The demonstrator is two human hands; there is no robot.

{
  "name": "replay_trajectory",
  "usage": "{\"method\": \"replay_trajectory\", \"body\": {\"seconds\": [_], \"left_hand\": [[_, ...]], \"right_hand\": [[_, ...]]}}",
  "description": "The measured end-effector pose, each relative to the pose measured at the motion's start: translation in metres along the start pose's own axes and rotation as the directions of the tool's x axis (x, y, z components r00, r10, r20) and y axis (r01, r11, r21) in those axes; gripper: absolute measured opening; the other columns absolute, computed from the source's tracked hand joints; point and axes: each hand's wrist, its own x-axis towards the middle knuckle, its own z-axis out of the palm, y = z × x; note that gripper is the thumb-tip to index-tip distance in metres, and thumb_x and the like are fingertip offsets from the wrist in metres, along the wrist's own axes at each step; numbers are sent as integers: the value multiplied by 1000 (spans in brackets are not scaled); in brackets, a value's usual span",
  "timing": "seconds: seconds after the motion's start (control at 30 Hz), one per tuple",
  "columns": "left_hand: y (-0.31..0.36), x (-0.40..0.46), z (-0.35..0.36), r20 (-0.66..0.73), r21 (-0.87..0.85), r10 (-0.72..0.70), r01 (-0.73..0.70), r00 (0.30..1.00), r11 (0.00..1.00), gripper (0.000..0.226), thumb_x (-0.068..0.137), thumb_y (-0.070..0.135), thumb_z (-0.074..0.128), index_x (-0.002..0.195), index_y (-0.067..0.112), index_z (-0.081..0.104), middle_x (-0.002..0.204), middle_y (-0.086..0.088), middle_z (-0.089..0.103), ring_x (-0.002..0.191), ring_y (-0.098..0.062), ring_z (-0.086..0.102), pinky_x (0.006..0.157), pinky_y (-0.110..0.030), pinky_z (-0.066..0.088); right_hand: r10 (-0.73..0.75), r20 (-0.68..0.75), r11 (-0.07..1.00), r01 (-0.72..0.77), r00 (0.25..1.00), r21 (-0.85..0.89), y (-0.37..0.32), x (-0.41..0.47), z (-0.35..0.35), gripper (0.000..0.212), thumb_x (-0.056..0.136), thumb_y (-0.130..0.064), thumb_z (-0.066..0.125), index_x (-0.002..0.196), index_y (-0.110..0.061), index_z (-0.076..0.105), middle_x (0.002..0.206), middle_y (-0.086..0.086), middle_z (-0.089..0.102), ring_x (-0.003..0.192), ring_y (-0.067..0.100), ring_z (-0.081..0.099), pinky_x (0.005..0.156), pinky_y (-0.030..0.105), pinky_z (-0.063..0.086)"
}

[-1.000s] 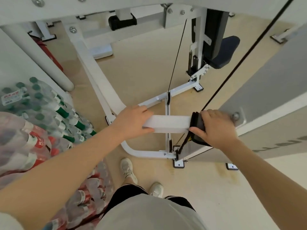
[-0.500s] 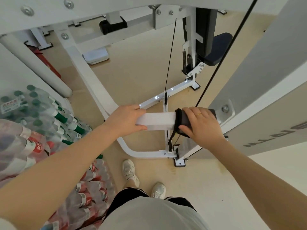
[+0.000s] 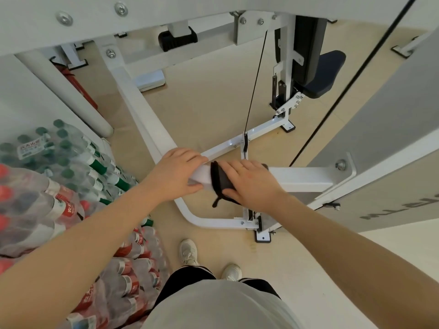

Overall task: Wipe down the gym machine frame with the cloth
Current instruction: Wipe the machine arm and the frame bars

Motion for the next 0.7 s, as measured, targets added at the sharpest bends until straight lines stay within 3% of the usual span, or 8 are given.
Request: {"method": "replay_trajectory", "body": {"seconds": [0.13, 0.27, 0.37, 0.47, 0.6, 0.7], "left_hand": [[-27, -8, -6, -5, 44, -32, 32, 999, 999, 64, 79, 37, 67, 135, 14, 44, 137, -3, 43, 130, -22, 32, 108, -34, 19], [-49, -6, -8, 14, 11, -69, 69, 997, 998, 76, 78, 39, 70, 141, 15, 33, 149, -3, 28, 136, -21, 24, 110, -35, 19], [-65, -1, -9, 61, 33, -93, 91, 994, 995, 87, 77, 43, 68, 145, 17, 21, 155, -1, 11, 140, -19, 15, 112, -34, 15], [-84, 4, -14, 55, 18, -115, 114, 992, 993, 90, 76, 41, 70, 146, 14, 20, 155, -4, 9, 141, -22, 10, 113, -32, 7], [-117, 10, -25, 16, 42, -142, 142, 990, 989, 85, 80, 30, 69, 145, 8, 19, 154, -9, 12, 142, -24, 10, 113, -29, 2], [-143, 15, -29, 33, 23, -193, 192, 981, 981, 80, 85, 23, 62, 146, 8, 14, 156, -7, 7, 142, -22, 9, 114, -29, 6]], "right_hand": [[101, 54, 995, -102, 993, 14, 39, -23, -3, 64, 86, -59, 44, 134, -17, 40, 120, 2, 56, 105, 23, 53, 90, 33, 37], [184, 101, 983, -185, 978, -9, 35, -20, -2, 65, 85, -64, 38, 129, -16, 43, 118, 1, 56, 105, 20, 52, 91, 30, 34], [145, 121, 989, -144, 982, -18, 14, -3, -9, 65, 87, -63, 35, 132, -16, 40, 123, 1, 53, 111, 20, 50, 93, 30, 34], [45, 95, 997, -51, 994, 59, -31, 34, -10, 65, 92, -55, 37, 139, -10, 31, 128, 7, 51, 113, 25, 49, 93, 33, 34], [143, 42, 981, -147, 989, 125, -92, 100, -2, 72, 99, -40, 34, 145, 4, 1, 149, 22, 23, 131, 32, 33, 107, 38, 25], [187, -19, 976, -184, 982, 121, -107, 143, -5, 66, 101, -28, 31, 145, 4, -7, 153, 25, 0, 141, 34, 13, 114, 40, 11]]}}
